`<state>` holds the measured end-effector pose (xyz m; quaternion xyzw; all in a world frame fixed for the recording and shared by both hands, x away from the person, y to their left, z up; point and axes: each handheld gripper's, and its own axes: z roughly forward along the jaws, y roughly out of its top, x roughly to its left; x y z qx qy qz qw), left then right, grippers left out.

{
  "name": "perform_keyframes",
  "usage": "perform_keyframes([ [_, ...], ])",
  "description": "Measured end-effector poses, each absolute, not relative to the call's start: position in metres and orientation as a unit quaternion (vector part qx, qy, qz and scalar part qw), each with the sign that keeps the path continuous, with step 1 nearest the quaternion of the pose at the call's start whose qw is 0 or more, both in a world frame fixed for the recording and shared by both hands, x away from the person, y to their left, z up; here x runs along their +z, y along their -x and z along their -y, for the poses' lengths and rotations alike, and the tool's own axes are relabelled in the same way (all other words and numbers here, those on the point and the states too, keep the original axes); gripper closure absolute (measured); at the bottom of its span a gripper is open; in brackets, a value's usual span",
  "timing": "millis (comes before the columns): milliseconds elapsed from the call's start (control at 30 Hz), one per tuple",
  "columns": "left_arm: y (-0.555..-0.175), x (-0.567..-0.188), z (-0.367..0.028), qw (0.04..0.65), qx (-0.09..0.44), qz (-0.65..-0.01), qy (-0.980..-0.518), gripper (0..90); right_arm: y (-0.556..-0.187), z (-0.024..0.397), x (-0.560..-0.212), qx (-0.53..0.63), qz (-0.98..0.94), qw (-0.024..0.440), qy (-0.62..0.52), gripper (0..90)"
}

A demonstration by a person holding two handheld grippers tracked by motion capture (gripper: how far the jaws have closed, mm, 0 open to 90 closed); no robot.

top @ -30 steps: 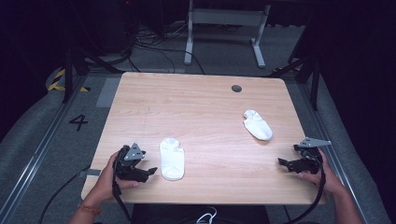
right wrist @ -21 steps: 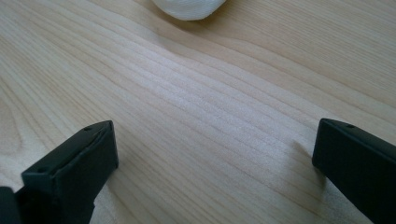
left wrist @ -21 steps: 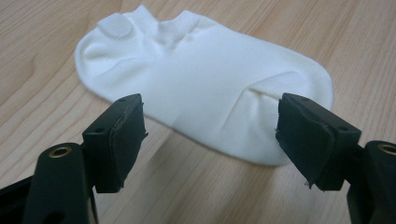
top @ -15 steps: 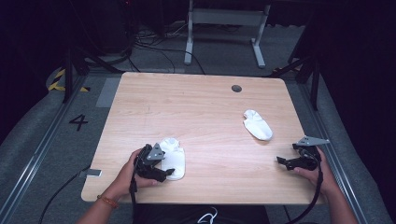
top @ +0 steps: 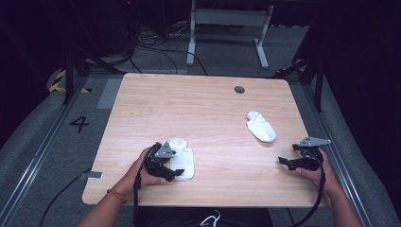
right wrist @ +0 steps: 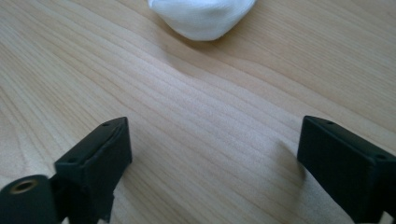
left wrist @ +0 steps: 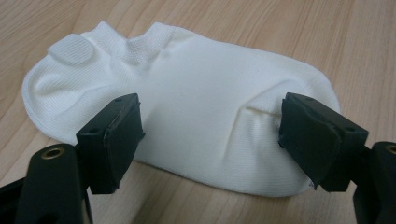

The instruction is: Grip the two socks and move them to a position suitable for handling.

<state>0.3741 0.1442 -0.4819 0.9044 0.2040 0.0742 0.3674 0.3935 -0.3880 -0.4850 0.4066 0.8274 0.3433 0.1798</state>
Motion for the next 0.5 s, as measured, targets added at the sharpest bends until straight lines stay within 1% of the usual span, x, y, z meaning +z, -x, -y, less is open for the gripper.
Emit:
perform_keyframes([
  [33, -0.375, -0.482, -0.142, 0.367, 0.073, -0.199, -0.906, 21.7, -0.394, 0.387, -0.485, 0.346, -0.828, 0.181, -0.403, 15.6],
  [133, -0.377, -0.482, -0.135, 0.368, 0.067, -0.188, -0.908, 21.7, -0.395, 0.384, -0.483, 0.342, -0.831, 0.184, -0.399, 17.7],
  [167, -0.378, -0.482, -0.129, 0.370, 0.063, -0.179, -0.909, 21.6, -0.396, 0.382, -0.481, 0.338, -0.834, 0.187, -0.395, 23.3],
  [333, -0.380, -0.482, -0.119, 0.368, 0.058, -0.162, -0.914, 21.5, -0.399, 0.375, -0.476, 0.336, -0.836, 0.194, -0.389, 27.1],
  [433, -0.380, -0.481, -0.115, 0.365, 0.059, -0.164, -0.914, 21.2, -0.403, 0.366, -0.470, 0.336, -0.840, 0.203, -0.374, 29.3],
  [500, -0.379, -0.480, -0.116, 0.364, 0.061, -0.169, -0.914, 20.9, -0.406, 0.358, -0.465, 0.343, -0.843, 0.200, -0.363, 31.3],
])
